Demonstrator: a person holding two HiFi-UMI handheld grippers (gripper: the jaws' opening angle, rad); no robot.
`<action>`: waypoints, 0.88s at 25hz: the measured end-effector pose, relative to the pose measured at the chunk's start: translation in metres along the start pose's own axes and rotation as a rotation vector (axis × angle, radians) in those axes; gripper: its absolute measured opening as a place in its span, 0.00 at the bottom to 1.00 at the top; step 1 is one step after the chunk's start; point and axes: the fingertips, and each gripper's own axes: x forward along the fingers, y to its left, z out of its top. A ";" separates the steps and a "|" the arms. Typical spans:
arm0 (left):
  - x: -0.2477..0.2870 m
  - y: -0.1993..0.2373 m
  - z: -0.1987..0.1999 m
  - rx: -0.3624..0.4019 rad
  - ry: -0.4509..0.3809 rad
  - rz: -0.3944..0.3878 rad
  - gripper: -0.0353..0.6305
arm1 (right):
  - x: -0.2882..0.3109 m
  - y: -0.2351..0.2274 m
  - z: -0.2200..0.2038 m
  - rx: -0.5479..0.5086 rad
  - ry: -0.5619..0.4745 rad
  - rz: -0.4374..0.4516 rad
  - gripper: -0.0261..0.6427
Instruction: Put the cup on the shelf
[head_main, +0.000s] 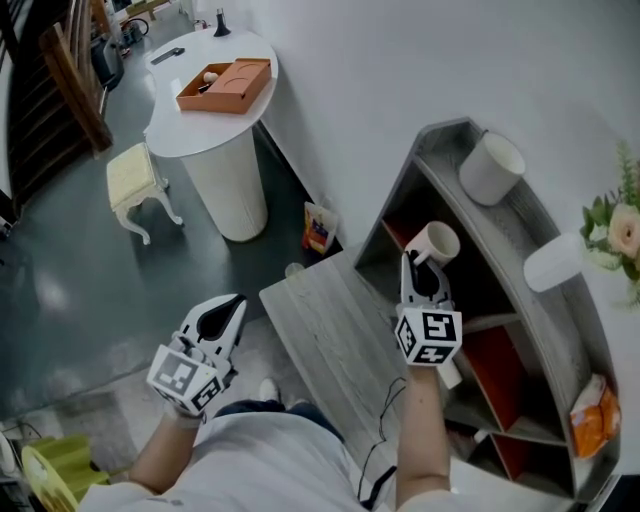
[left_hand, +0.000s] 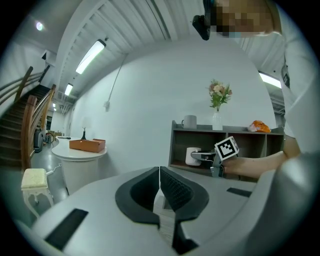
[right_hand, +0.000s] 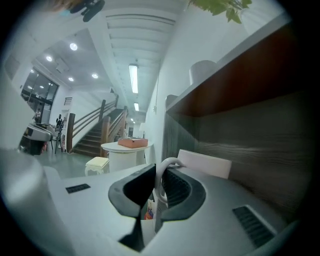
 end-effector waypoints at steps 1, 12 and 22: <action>0.001 0.001 -0.001 -0.001 0.001 0.003 0.08 | 0.002 -0.003 -0.002 0.004 0.005 -0.006 0.09; 0.005 0.000 -0.012 -0.015 0.014 0.033 0.08 | 0.016 -0.015 -0.013 -0.013 0.044 -0.037 0.09; 0.000 0.004 -0.015 -0.023 0.012 0.065 0.08 | 0.026 -0.017 -0.025 -0.010 0.092 -0.069 0.09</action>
